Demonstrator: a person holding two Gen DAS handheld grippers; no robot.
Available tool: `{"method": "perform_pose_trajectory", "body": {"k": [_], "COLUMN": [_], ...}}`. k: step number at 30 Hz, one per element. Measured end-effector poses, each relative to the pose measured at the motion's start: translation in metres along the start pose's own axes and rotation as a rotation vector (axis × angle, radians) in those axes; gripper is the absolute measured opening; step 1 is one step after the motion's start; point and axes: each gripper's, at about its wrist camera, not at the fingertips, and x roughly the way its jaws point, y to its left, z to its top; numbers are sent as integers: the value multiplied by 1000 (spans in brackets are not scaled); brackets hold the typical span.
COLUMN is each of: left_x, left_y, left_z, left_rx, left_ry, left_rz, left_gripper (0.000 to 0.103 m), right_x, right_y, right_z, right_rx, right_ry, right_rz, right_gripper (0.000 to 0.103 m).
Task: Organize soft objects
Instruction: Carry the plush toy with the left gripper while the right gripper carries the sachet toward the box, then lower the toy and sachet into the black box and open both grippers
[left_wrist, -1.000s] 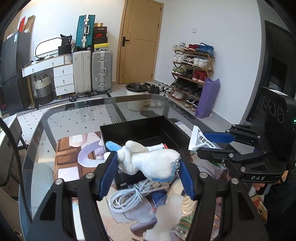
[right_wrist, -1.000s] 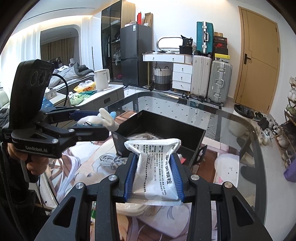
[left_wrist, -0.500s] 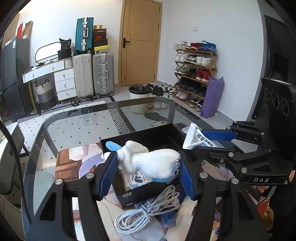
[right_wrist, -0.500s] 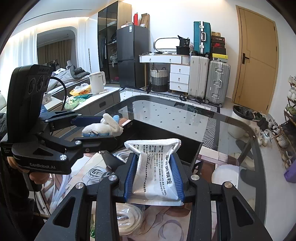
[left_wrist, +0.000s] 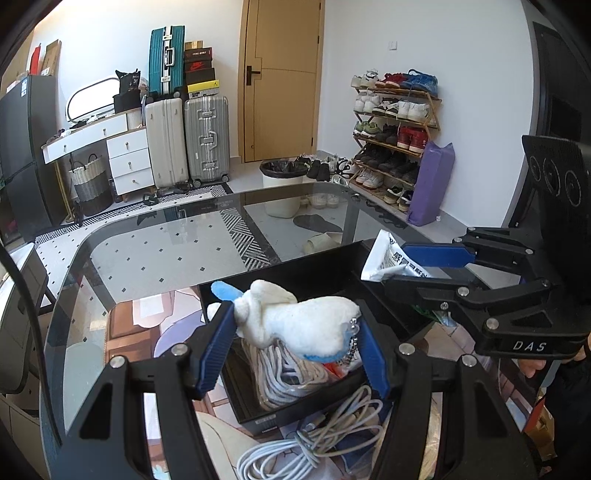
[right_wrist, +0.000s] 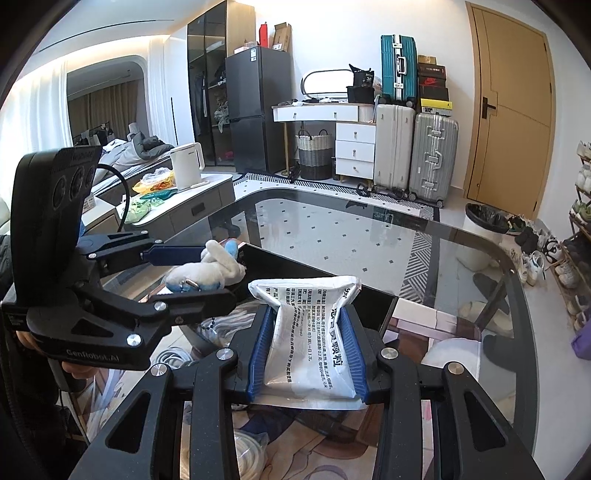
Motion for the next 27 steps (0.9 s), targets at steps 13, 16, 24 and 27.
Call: {"method": "perform_pose_trajectory", "body": {"k": [13,16,24,27], "left_x": [18,20,32,33], "left_y": [-6,-7,-9,-9], "left_z": [2,1,1,3], "left_rx": [30,43,56,50], "left_ry": [28,30,58,63], "left_rz": [32,34,35,31], "left_gripper": [62,62,64,67], "right_x": [16,20,25,24], "right_y": [-1,-2,-7,-6], "right_z": [4,4,8,8], "right_rx": [9,11,29,30], "right_ry": [18,24,18,12], "right_rz": [12,12,13,16], "right_gripper": [38,38,38,46]}}
